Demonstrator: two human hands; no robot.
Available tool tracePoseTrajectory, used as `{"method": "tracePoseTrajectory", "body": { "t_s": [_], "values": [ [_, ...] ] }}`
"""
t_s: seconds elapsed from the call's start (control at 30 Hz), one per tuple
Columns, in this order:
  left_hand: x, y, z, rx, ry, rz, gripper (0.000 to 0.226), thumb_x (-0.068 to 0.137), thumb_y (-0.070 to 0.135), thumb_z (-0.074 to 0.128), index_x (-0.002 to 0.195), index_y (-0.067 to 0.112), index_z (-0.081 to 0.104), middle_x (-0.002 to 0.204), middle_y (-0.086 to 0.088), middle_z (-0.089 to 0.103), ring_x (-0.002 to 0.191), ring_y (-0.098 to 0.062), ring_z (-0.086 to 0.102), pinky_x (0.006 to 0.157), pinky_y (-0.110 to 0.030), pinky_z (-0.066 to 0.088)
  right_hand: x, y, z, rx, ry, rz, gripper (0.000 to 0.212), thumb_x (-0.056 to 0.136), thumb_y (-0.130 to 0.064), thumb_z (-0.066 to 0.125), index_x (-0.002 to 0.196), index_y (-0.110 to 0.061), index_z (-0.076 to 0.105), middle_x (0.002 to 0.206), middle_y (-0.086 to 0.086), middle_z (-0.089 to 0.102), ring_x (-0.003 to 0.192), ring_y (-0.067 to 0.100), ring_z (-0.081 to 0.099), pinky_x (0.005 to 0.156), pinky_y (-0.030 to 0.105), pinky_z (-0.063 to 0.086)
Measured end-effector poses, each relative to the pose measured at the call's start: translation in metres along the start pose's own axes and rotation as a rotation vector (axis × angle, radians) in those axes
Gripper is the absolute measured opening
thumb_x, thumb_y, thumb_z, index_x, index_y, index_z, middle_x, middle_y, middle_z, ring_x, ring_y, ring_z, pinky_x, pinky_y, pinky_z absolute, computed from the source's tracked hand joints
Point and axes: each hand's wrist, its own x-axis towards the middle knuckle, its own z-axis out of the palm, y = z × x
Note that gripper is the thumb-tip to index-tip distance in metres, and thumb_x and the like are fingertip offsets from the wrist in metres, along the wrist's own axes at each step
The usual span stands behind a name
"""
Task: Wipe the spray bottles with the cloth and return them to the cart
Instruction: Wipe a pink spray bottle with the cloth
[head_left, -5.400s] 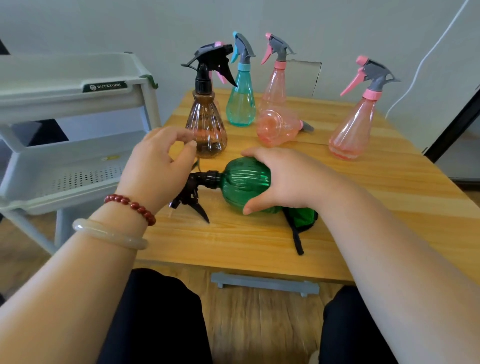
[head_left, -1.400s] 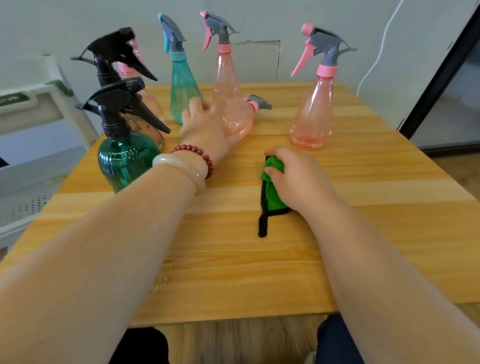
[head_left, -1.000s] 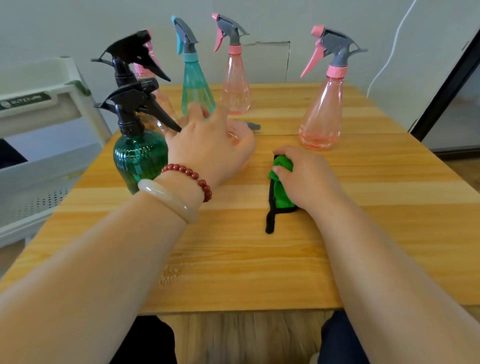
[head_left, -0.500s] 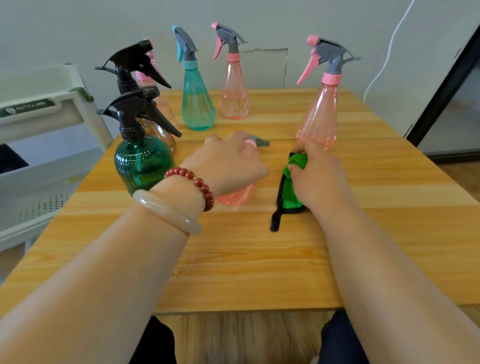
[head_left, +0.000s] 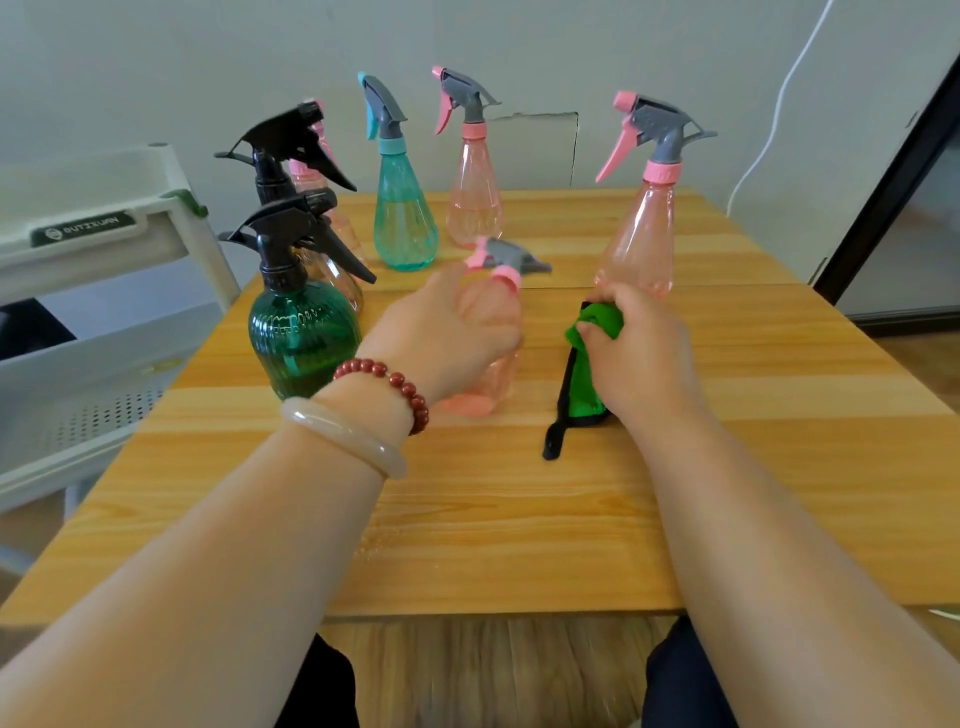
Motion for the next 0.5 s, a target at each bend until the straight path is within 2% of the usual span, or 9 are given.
{"method": "tracePoseTrajectory", "body": {
  "t_s": [0.07, 0.13, 0.17, 0.3, 0.4, 0.5],
  "values": [
    [-0.003, -0.01, 0.009, -0.104, 0.156, 0.068, 0.08, 0.087, 0.048, 0.066, 0.151, 0.036, 0.02, 0.108, 0.008, 0.055, 0.09, -0.013, 0.06, 0.065, -0.02, 0.046, 0.0, -0.001, 0.0, 0.015, 0.03, -0.023, 0.025, 0.096, -0.018, 0.061, 0.122, -0.018, 0.062, 0.12, 0.002, 0.061, 0.104, 0.016, 0.055, 0.082, 0.022, 0.039],
    [-0.004, -0.017, 0.019, -0.186, 0.244, 0.121, 0.089, 0.083, 0.05, 0.07, 0.152, 0.039, 0.015, 0.134, -0.002, 0.05, 0.113, -0.017, 0.053, 0.085, -0.026, 0.043, 0.0, -0.001, 0.0, 0.028, 0.045, -0.042, 0.026, 0.095, -0.017, 0.062, 0.122, -0.018, 0.062, 0.12, 0.002, 0.061, 0.109, 0.018, 0.055, 0.082, 0.017, 0.034],
    [-0.005, -0.019, 0.022, -0.214, 0.258, 0.137, 0.094, 0.081, 0.049, 0.072, 0.153, 0.038, 0.013, 0.141, -0.004, 0.045, 0.119, -0.016, 0.048, 0.091, -0.026, 0.038, 0.0, -0.002, 0.001, 0.031, 0.05, -0.054, 0.027, 0.095, -0.017, 0.063, 0.122, -0.017, 0.063, 0.12, 0.002, 0.062, 0.11, 0.018, 0.055, 0.081, 0.016, 0.032],
    [-0.009, -0.02, 0.028, -0.242, 0.272, 0.197, 0.11, 0.074, 0.045, 0.081, 0.155, 0.036, 0.006, 0.138, 0.002, 0.037, 0.12, -0.006, 0.037, 0.099, -0.021, 0.03, 0.0, -0.004, 0.003, 0.052, 0.056, -0.079, 0.03, 0.093, -0.019, 0.066, 0.123, -0.017, 0.06, 0.117, -0.003, 0.061, 0.109, 0.015, 0.054, 0.075, 0.012, 0.03],
    [-0.01, -0.024, 0.03, -0.135, 0.291, 0.217, 0.122, 0.069, 0.047, 0.084, 0.155, 0.035, -0.001, 0.126, 0.008, 0.029, 0.12, -0.007, 0.036, 0.1, -0.022, 0.028, 0.0, -0.005, 0.003, 0.099, 0.063, -0.063, 0.032, 0.089, -0.025, 0.071, 0.117, -0.02, 0.059, 0.103, -0.01, 0.058, 0.094, 0.01, 0.053, 0.062, 0.008, 0.036],
    [-0.012, -0.028, 0.028, -0.117, 0.269, 0.156, 0.131, 0.064, 0.05, 0.085, 0.155, 0.032, -0.007, 0.144, 0.0, 0.028, 0.136, -0.017, 0.03, 0.105, -0.027, 0.027, -0.002, -0.007, 0.003, 0.158, 0.094, -0.072, 0.025, 0.085, -0.029, 0.075, 0.104, -0.021, 0.062, 0.089, -0.017, 0.06, 0.079, 0.002, 0.055, 0.063, 0.003, 0.04]
  ]
}}
